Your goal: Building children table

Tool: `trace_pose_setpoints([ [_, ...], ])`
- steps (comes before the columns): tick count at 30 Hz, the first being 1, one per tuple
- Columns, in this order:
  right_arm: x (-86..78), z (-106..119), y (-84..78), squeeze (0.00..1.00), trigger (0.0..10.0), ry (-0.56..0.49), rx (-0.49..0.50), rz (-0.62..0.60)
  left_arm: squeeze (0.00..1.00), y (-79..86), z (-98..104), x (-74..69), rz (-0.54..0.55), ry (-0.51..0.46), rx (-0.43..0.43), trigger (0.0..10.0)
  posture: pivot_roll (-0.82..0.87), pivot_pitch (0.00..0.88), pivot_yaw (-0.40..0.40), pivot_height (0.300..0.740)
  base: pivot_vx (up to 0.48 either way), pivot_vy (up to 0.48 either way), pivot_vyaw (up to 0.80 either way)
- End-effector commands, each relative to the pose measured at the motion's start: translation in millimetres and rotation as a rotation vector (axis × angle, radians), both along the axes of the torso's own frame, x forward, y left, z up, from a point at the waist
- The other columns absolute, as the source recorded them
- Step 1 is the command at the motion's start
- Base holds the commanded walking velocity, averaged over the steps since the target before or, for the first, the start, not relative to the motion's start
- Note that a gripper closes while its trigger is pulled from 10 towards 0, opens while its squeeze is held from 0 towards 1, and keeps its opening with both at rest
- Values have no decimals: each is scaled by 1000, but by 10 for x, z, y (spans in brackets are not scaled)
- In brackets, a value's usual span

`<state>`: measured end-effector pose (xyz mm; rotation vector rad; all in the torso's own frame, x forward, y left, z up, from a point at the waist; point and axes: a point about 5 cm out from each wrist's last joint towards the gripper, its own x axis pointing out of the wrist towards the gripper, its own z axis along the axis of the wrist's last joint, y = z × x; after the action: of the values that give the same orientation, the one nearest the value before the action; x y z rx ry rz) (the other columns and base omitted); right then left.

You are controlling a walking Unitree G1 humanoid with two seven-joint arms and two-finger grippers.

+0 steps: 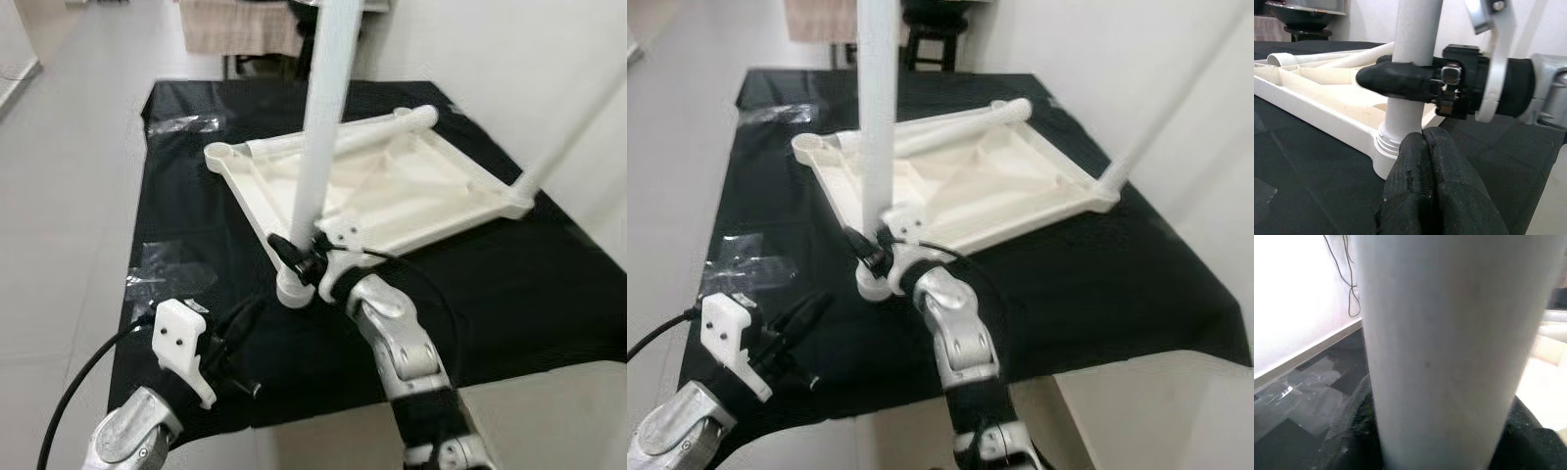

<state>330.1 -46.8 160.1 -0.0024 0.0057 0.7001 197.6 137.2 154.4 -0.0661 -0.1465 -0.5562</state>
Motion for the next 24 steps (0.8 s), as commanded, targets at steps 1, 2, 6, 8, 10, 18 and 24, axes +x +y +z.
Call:
trace_pose_setpoints([
  [1,1,-70,-8,1000,10000,55,13,48,0,-19,-47,8,13,11,1,10000,133,92,-144,740,0,0,0],
  [2,1,-70,-8,1000,10000,55,13,48,0,-19,-47,8,13,11,1,10000,133,92,-144,740,0,0,0],
  [6,-110,102,110,702,10000,50,28,375,0,-32,-52,18,6,12,-2,10000,129,85,-139,740,0,0,0],
  [8,-137,130,113,145,10000,22,-3,477,0,-36,-54,21,4,12,-3,10000,130,83,-139,740,0,0,0],
  [10,-137,130,113,145,10000,22,-3,477,0,-36,-54,21,4,12,-3,10000,130,83,-139,740,0,0,0],
  [18,130,126,-133,0,3843,123,-83,807,0,-33,-66,28,7,16,0,10000,138,79,-136,740,0,0,0],
  [24,164,68,-246,0,0,178,-75,783,0,-38,-67,23,5,17,-1,10000,138,82,-136,740,0,0,0],
])
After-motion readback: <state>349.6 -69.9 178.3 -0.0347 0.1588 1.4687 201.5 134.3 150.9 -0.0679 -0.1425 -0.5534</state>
